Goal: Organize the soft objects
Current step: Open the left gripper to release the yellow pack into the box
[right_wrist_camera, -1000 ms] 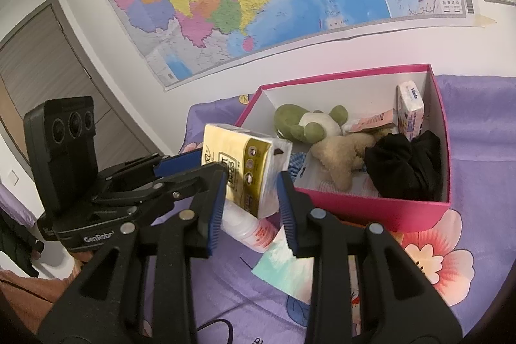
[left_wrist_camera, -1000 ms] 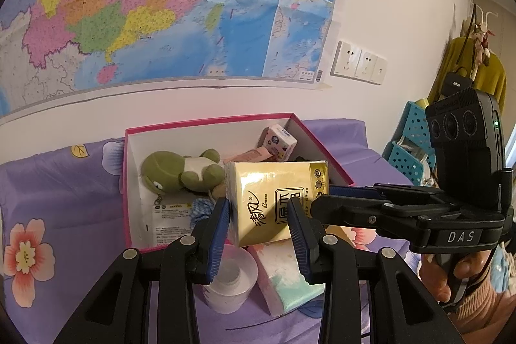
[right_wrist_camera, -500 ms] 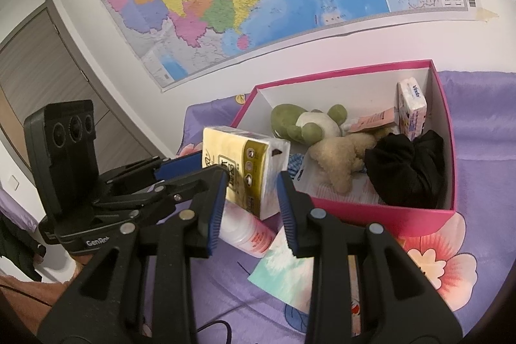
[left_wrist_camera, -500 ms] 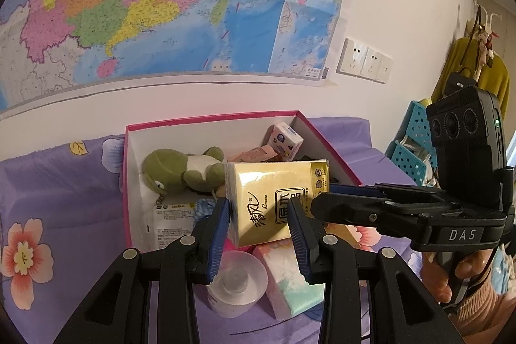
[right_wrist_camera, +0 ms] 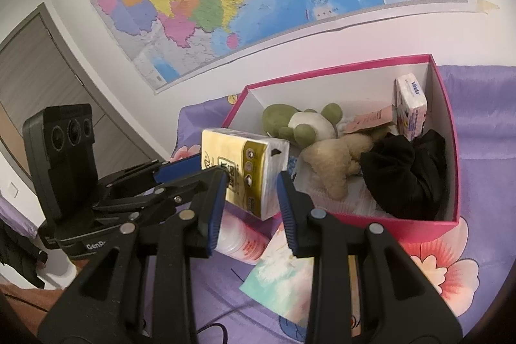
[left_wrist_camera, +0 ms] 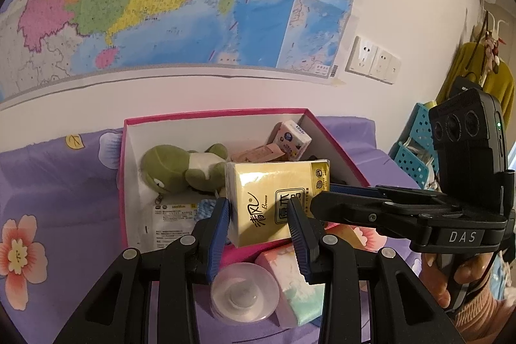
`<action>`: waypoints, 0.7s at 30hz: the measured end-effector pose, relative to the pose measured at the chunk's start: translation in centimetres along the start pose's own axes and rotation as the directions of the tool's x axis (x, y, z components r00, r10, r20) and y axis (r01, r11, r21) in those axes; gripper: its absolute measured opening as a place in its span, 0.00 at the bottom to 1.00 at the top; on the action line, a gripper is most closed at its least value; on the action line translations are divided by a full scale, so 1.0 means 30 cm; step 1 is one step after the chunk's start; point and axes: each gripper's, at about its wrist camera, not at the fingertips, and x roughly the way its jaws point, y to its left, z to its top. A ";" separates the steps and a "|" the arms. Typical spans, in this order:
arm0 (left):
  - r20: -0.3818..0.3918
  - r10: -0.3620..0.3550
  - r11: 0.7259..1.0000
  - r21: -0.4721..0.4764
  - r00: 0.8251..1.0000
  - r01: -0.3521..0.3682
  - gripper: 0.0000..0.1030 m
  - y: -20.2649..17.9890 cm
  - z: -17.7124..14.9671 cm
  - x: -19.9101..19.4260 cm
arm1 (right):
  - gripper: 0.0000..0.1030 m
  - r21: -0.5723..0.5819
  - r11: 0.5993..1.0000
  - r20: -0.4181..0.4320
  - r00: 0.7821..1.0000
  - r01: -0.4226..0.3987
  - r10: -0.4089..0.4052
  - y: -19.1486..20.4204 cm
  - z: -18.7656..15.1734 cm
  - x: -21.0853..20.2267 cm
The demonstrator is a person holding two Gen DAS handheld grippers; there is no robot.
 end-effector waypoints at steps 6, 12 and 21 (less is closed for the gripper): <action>-0.013 0.000 1.000 -0.013 1.000 0.000 0.36 0.014 0.005 0.026 | 0.35 0.011 1.000 -0.005 1.000 0.004 -0.004 -0.013 0.010 0.018; -0.030 -0.004 1.000 -0.031 1.000 0.003 0.36 0.036 0.016 0.053 | 0.35 0.026 1.000 -0.010 1.000 0.006 -0.005 -0.030 0.023 0.036; -0.093 -0.028 0.994 -0.107 0.995 0.018 0.36 0.114 0.033 0.139 | 0.35 0.072 0.997 -0.024 1.000 0.005 -0.003 -0.074 0.056 0.099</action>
